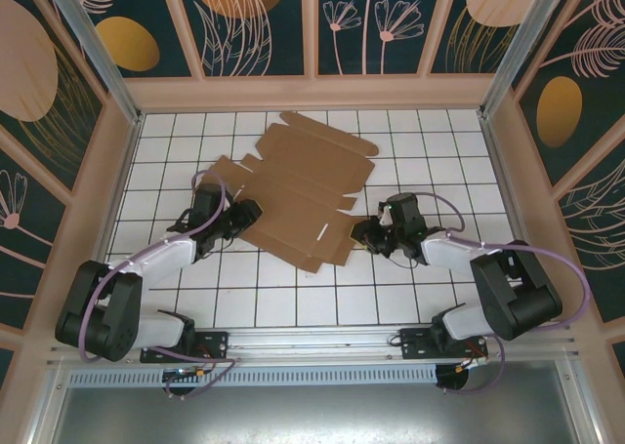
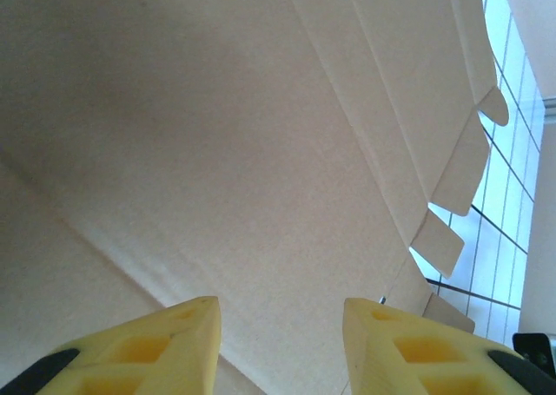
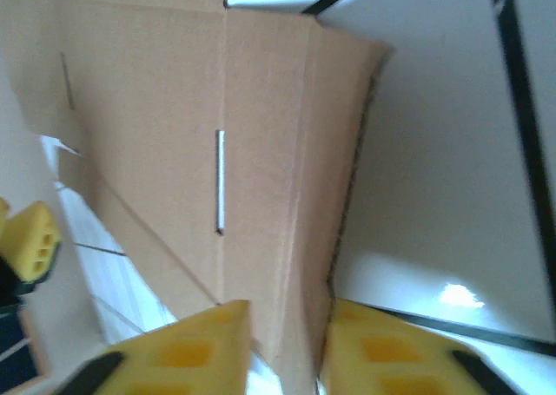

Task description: Fold the paper box

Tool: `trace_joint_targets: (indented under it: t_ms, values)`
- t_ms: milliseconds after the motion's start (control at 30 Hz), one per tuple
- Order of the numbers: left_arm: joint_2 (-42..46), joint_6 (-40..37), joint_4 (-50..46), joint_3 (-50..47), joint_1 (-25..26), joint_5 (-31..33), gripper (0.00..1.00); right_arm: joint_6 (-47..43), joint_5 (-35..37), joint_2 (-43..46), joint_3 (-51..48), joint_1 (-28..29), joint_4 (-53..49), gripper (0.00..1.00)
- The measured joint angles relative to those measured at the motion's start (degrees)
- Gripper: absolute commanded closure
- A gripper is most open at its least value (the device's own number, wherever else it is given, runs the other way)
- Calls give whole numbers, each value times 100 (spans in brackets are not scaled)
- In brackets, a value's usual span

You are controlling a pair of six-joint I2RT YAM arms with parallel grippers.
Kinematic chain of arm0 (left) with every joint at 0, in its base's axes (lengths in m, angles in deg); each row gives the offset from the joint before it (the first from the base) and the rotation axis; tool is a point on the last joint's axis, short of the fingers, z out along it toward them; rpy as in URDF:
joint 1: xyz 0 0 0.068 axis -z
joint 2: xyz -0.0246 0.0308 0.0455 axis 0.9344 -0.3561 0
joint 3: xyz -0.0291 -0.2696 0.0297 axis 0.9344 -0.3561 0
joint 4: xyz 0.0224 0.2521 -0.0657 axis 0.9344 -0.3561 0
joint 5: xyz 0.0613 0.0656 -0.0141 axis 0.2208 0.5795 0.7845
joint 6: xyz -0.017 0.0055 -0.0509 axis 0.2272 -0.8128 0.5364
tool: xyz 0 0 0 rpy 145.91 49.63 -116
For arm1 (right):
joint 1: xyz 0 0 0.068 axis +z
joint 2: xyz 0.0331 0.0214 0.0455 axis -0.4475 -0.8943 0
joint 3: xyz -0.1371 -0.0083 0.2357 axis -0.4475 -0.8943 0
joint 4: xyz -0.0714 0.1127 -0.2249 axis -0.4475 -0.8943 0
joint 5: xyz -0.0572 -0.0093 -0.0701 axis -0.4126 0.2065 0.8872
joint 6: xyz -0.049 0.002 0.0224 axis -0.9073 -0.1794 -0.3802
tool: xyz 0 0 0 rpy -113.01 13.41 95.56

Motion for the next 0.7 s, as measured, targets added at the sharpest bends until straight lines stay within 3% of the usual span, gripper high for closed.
trace_joint_targets:
  t_ms: [67, 167, 200, 267, 333, 467, 700]
  values:
    - [81, 31, -219, 37, -22, 87, 58, -140, 393, 39, 162, -9, -343, 49]
    - [251, 66, -468, 61, -81, 199, 62, -623, 1198, 352, 468, -33, -903, 45]
    - [291, 70, -516, 68, -101, 208, 66, -831, 1484, 472, 632, -28, -1095, 49]
    - [275, 85, -540, 103, -116, 216, 89, -1270, 1928, 564, 1025, 13, -1331, 65]
    - [94, 66, -546, 219, -116, 170, 98, -1611, 2194, 481, 1462, 72, -1405, 78]
    - [-702, 24, -509, 704, -28, 107, 100, -2253, 2306, -442, 2634, 153, -1342, 100]
    - [-1906, -22, -621, 1788, 120, 186, 100, -3008, 2050, -3154, 4903, 164, -1657, 100]
